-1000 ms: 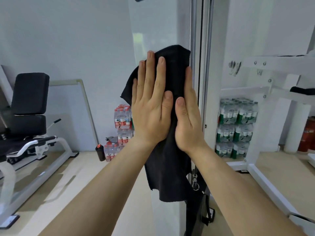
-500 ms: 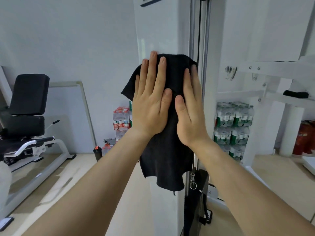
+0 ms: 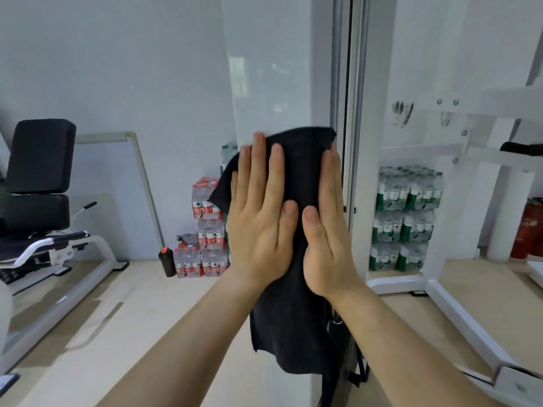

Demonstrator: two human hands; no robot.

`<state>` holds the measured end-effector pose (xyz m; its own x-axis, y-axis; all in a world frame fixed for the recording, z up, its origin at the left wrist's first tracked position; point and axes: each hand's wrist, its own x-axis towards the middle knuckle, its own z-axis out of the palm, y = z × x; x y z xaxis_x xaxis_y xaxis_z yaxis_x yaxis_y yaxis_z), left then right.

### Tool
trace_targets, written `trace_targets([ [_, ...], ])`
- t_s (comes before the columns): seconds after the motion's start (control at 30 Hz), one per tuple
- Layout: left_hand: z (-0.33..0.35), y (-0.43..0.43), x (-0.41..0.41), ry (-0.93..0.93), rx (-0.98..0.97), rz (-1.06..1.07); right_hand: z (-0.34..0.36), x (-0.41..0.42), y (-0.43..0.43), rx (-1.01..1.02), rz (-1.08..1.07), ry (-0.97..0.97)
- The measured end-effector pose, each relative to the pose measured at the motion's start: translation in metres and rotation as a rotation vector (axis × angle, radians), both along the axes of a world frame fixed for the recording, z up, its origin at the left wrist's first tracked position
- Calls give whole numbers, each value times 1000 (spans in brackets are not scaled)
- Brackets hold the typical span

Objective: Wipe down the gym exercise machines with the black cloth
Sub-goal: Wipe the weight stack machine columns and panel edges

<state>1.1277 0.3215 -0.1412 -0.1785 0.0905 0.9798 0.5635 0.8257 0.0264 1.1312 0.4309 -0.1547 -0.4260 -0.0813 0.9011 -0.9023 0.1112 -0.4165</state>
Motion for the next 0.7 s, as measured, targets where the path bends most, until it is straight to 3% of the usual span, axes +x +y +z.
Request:
trace_targets([
  [0.1,-24,1,3,-40,-3,18,-21,2,0,10,-29,-27],
  [0.4,14,8,7,-70,51,51,17,-4,1,-6,-27,14],
  [0.57,-39,6,7,-82,40,39,-37,0,0,28,-86,-15],
  [0.7,-115,-2,9,-116,-76,54,-110,5,4,108,-207,-9],
])
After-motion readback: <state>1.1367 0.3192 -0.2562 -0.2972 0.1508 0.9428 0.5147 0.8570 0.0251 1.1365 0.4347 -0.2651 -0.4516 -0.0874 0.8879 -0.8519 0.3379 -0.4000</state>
